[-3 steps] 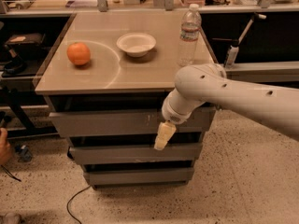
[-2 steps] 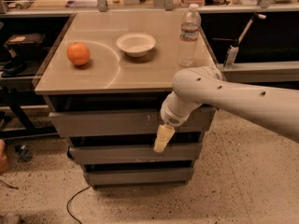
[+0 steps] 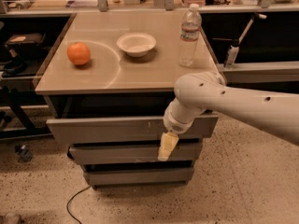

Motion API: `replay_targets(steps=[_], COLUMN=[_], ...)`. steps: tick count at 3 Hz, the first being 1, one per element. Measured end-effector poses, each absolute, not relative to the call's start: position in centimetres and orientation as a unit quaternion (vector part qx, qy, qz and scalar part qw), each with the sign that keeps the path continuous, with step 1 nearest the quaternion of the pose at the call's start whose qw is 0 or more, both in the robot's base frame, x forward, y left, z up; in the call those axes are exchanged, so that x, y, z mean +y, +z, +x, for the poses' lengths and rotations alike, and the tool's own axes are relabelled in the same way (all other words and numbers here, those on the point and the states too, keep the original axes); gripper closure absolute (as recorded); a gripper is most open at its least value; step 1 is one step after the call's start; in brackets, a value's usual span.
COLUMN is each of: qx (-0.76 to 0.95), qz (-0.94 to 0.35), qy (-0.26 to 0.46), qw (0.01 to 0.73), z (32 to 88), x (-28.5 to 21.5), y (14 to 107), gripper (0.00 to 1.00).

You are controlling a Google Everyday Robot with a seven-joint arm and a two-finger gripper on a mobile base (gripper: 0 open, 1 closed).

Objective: Open top drawer

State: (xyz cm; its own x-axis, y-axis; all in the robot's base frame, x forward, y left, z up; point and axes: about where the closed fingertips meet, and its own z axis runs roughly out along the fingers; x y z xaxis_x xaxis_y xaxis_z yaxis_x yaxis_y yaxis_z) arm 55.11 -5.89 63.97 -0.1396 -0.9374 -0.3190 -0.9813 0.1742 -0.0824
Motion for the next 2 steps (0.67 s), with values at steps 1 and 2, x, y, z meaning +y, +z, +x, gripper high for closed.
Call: replay_targets(steps=[1, 2], qx=[0.751, 0.751], qz=[-0.638, -0.638], qy=[0.073, 0.073], qw=[0.15, 0.15], z=[55.11, 55.11], x=[-5.89, -5.89], y=[63.97, 63.97], gripper=[0.14, 0.37])
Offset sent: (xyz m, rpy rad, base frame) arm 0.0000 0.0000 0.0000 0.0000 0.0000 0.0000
